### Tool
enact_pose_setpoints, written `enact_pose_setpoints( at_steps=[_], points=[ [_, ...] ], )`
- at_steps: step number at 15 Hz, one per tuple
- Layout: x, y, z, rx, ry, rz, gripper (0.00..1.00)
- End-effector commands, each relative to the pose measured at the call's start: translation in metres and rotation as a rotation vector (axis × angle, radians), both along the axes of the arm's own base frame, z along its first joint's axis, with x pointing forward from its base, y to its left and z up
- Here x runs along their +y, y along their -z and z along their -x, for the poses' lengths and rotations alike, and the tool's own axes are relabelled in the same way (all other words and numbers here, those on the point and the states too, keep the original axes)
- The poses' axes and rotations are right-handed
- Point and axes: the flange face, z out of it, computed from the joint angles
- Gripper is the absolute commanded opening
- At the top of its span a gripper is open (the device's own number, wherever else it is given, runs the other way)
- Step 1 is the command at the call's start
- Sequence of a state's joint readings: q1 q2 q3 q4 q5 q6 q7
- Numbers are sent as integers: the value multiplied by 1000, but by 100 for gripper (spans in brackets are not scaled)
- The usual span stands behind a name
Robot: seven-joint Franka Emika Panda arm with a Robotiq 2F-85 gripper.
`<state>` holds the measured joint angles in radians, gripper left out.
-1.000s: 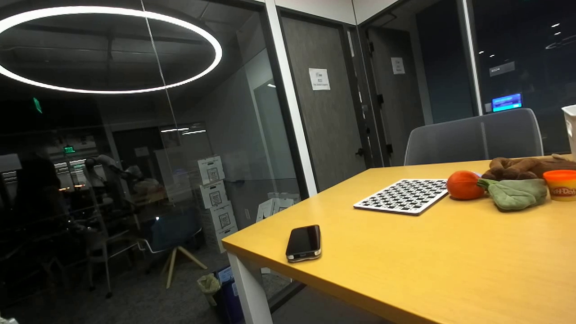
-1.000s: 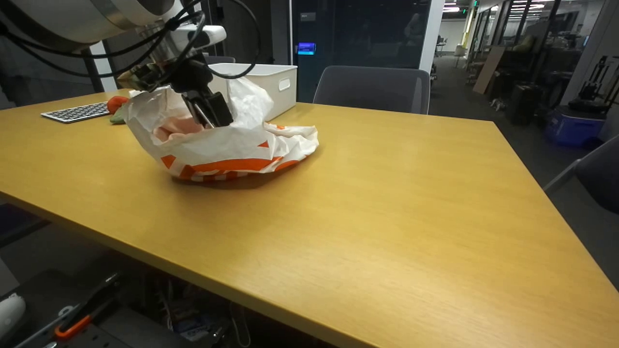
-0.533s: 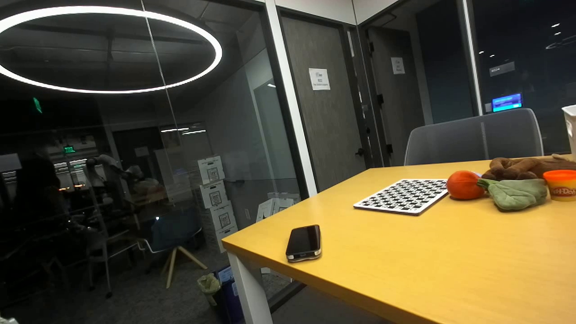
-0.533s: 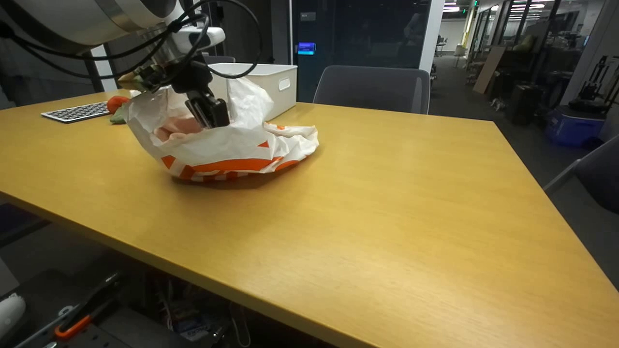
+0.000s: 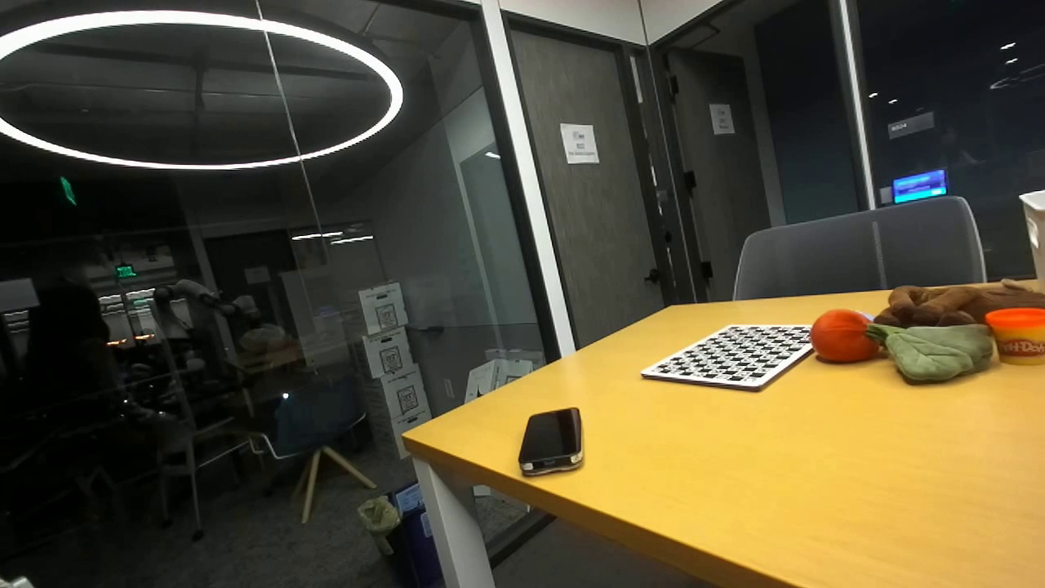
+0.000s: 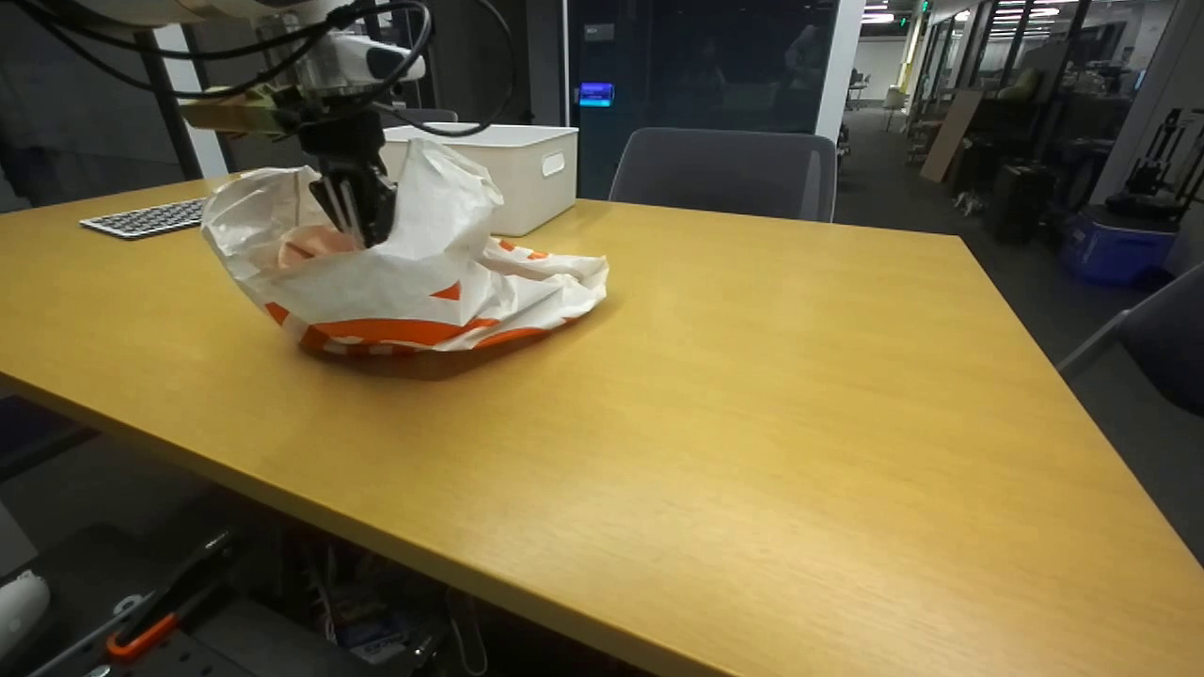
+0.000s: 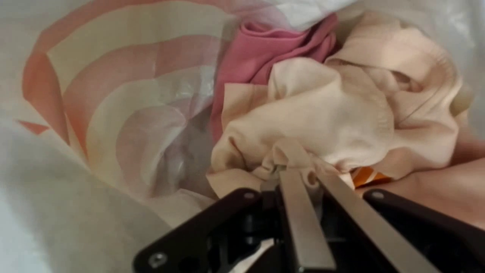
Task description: Remove the peach and pink shirts from the plastic bag
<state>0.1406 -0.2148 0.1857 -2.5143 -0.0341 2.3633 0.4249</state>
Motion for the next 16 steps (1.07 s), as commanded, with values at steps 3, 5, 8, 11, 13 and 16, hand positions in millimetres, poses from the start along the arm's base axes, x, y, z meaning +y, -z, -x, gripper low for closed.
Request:
enact_pose_setpoints(
  at_steps=[3, 5, 8, 11, 13, 16],
  points=[
    [-19, -87, 21, 26, -193, -67, 2],
    [-30, -119, 27, -60, -206, -17, 2],
    [-36, -172, 43, -198, -226, 58, 2],
    [-41, -234, 72, -357, -220, 103, 2],
    [-48, -276, 95, -462, -197, 116, 2],
    [-68, -337, 129, -611, -128, 129, 2]
  ],
)
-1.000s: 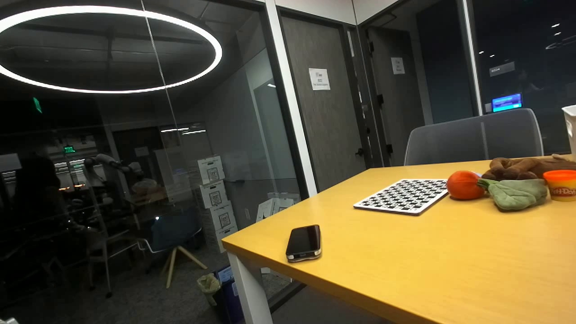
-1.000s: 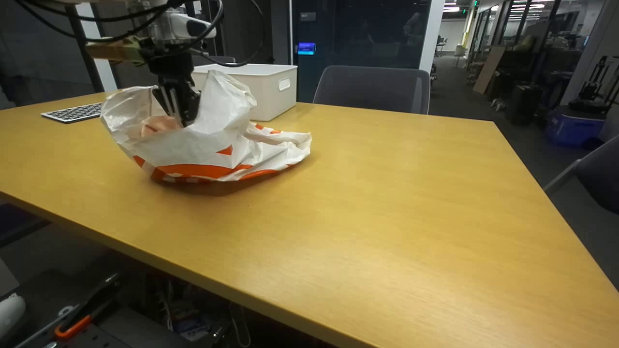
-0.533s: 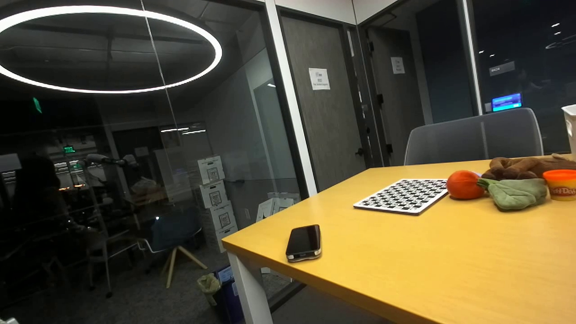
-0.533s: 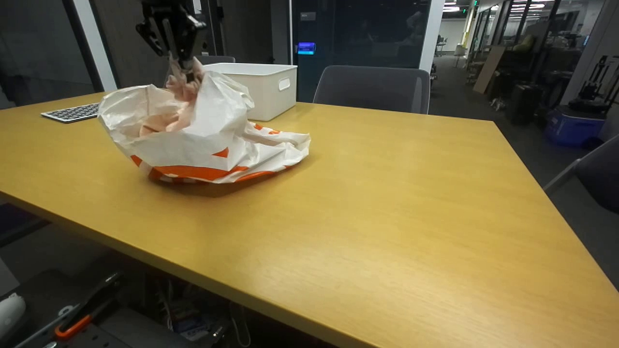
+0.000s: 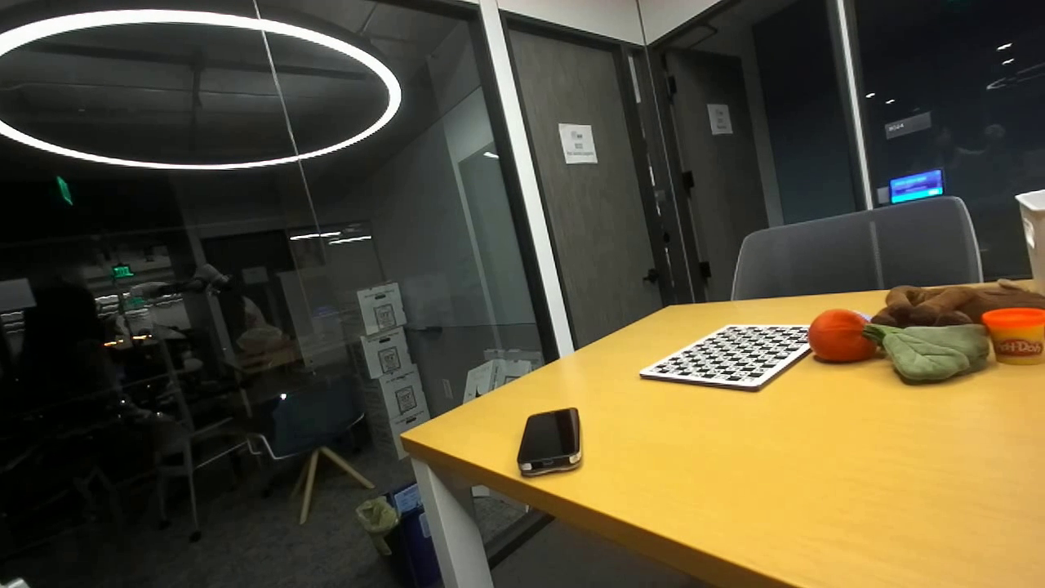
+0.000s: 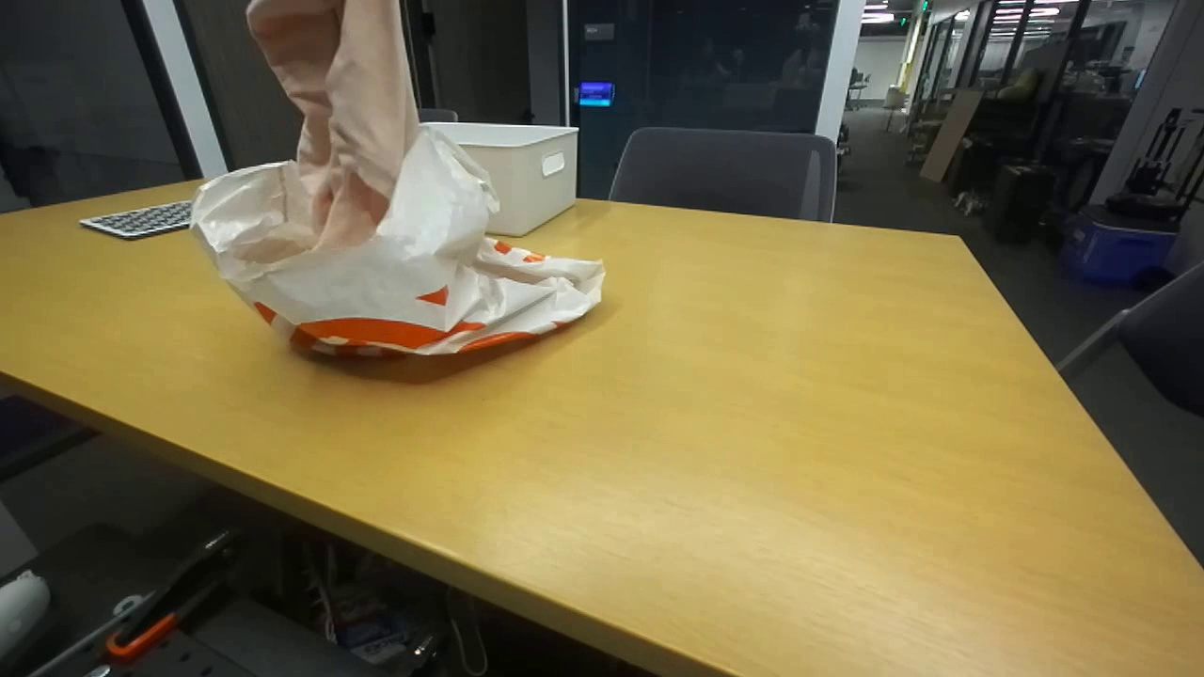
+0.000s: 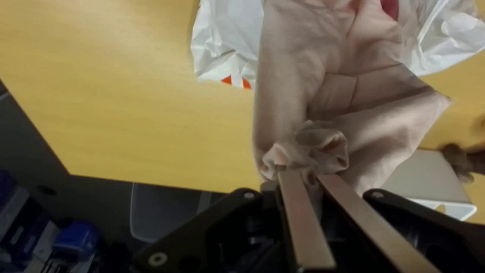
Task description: Remove the peach and pink shirts from the plastic bag
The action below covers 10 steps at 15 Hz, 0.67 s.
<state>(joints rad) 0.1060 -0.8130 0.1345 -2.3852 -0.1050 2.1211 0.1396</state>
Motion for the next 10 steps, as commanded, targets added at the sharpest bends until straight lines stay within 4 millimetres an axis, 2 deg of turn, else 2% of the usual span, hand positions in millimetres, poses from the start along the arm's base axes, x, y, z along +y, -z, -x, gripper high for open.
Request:
enact_pose_setpoints(
  at_steps=[1, 3, 6, 10],
  points=[
    [-26, -73, 45, -178, 95, 3, 2],
    [-49, -100, 66, -252, 167, -10, 2],
    [-90, -126, 97, -344, 289, -44, 2],
    [-146, -137, 136, -432, 457, -124, 2]
  ],
)
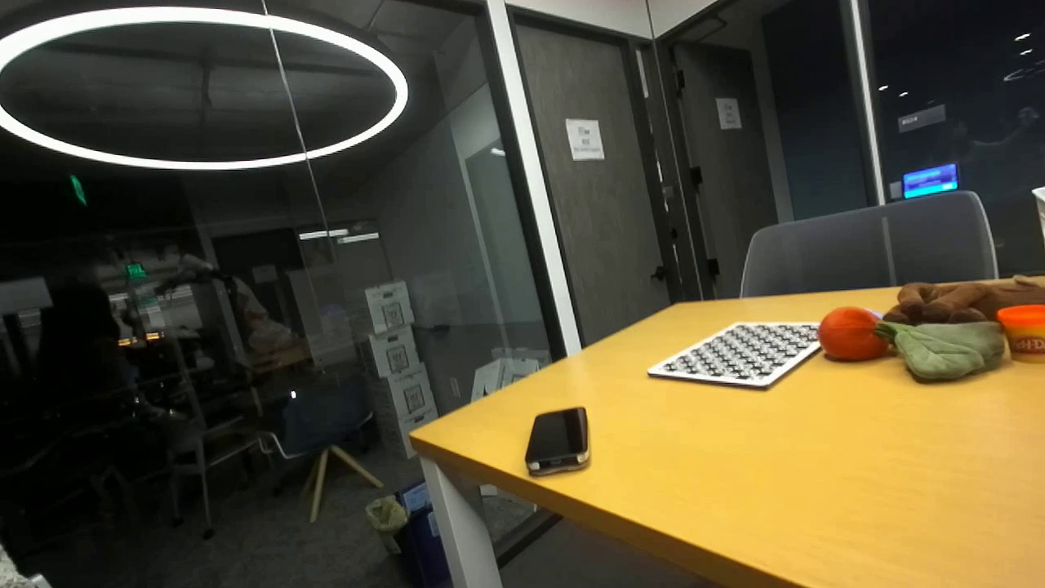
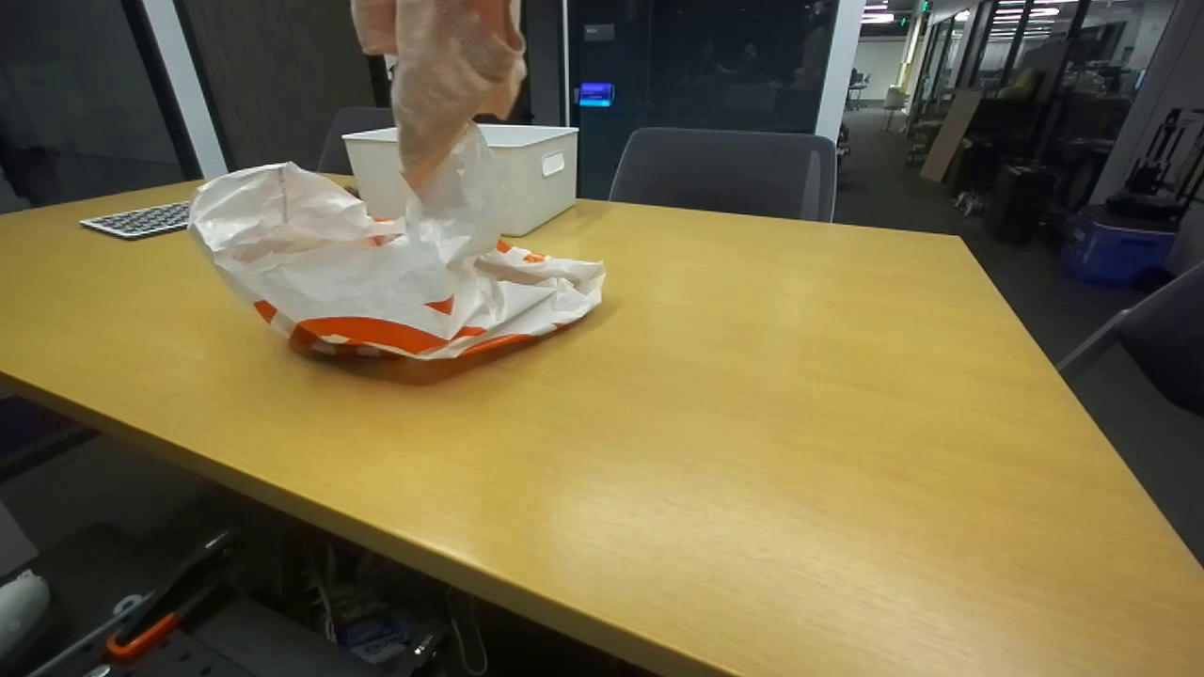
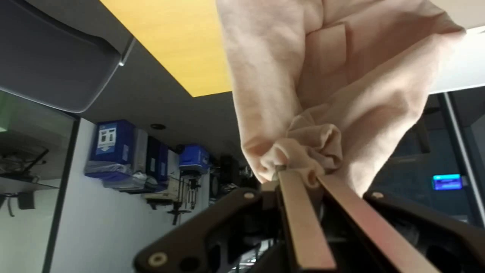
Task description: Remove the peach and pink shirts from the plastic bag
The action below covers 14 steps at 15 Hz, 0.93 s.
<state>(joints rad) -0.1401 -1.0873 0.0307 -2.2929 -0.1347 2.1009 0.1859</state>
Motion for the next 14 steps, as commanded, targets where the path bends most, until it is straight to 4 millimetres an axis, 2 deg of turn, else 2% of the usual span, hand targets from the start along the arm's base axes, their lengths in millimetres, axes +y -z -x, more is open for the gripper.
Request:
enact_pose_setpoints(
  at_steps=[1, 4, 6, 10, 13, 14],
  points=[
    [-44, -13, 41, -99, 154, -65, 2],
    [-74, -7, 54, -150, 288, -92, 2],
    [-82, 21, 35, -98, 292, -89, 2],
    [-66, 113, -30, 45, 199, -90, 2],
    [-56, 185, -69, 152, 191, -28, 2],
    [-55, 216, -81, 213, 212, -5, 2]
  ],
)
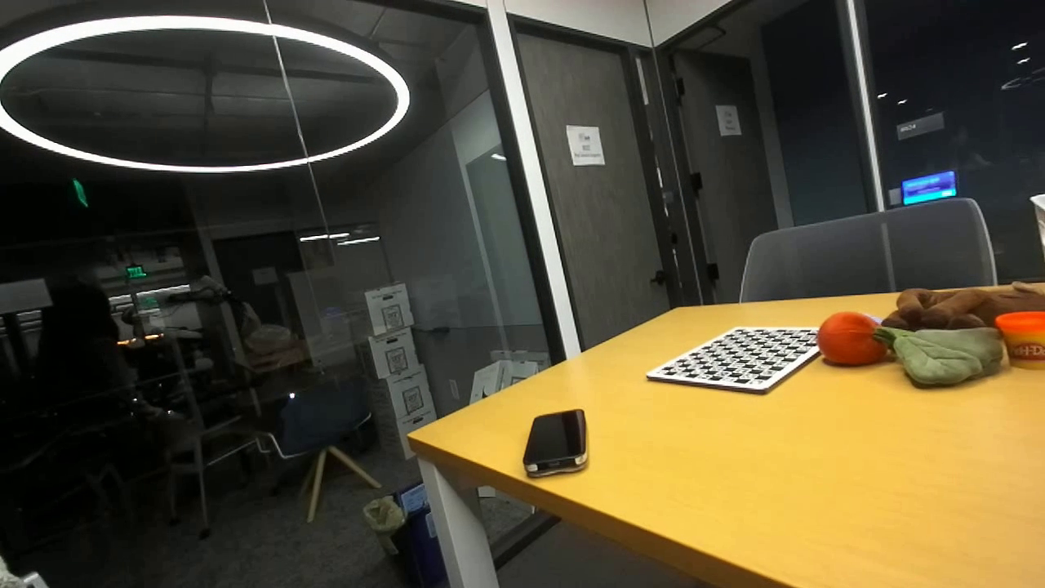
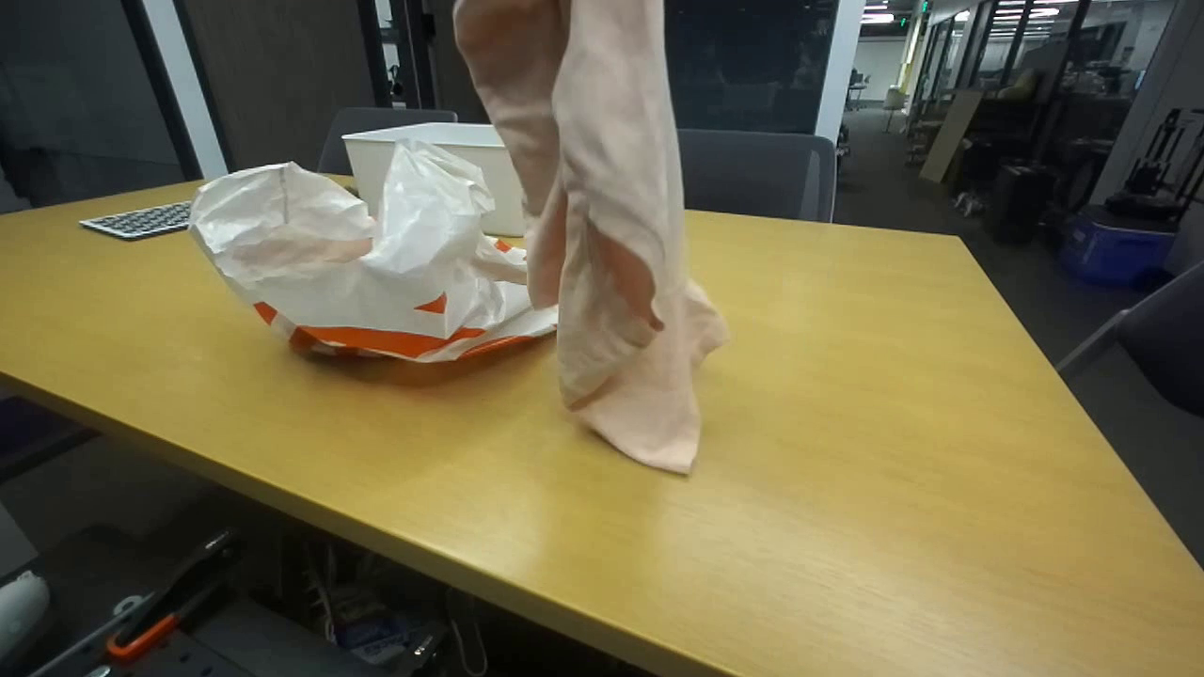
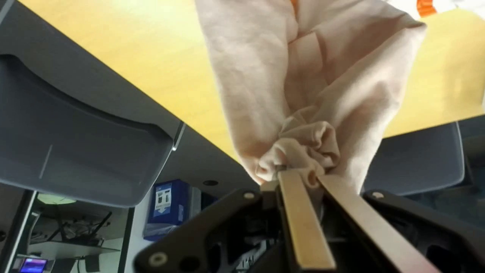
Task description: Remove the peach and pink shirts from the plastic bag
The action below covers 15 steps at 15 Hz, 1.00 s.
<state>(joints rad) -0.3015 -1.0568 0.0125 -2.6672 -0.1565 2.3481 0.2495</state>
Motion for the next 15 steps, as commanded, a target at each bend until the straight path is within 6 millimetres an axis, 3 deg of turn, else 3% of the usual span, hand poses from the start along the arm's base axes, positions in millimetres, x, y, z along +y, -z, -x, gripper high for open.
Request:
enact_pose_setpoints(
  at_steps=[1, 4, 7, 8, 9, 12, 15],
  points=[
    [8, 77, -37, 129, 21, 68, 2],
    [23, 143, -67, 309, -3, 92, 2],
    [34, 189, -82, 434, -38, 112, 2],
    [38, 198, -88, 461, -52, 111, 12],
    [39, 204, -91, 485, -61, 117, 32],
    [37, 206, -97, 502, -76, 133, 53],
    [33, 184, -95, 486, -79, 174, 75]
  ],
)
